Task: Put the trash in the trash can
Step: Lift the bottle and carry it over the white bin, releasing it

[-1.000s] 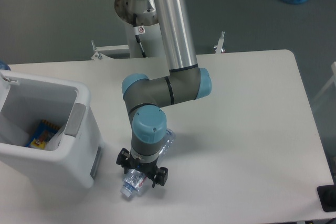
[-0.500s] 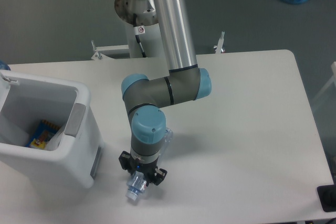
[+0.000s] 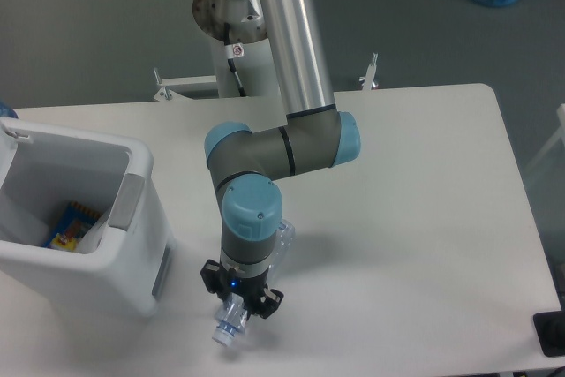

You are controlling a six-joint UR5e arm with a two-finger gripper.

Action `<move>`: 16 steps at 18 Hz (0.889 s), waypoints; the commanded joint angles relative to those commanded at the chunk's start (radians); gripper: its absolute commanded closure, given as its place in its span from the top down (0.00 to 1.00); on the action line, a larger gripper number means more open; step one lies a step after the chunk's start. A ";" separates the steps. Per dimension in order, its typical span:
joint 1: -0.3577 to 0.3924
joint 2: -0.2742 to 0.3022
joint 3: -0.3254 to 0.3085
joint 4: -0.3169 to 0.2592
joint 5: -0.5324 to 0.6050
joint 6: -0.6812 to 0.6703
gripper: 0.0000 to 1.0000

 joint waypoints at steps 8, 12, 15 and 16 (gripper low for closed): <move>0.058 0.052 0.132 0.002 -0.226 -0.106 0.04; 0.072 0.074 0.204 0.005 -0.317 -0.202 0.04; 0.084 0.107 0.252 0.009 -0.420 -0.302 0.04; 0.084 0.117 0.268 0.012 -0.449 -0.323 0.04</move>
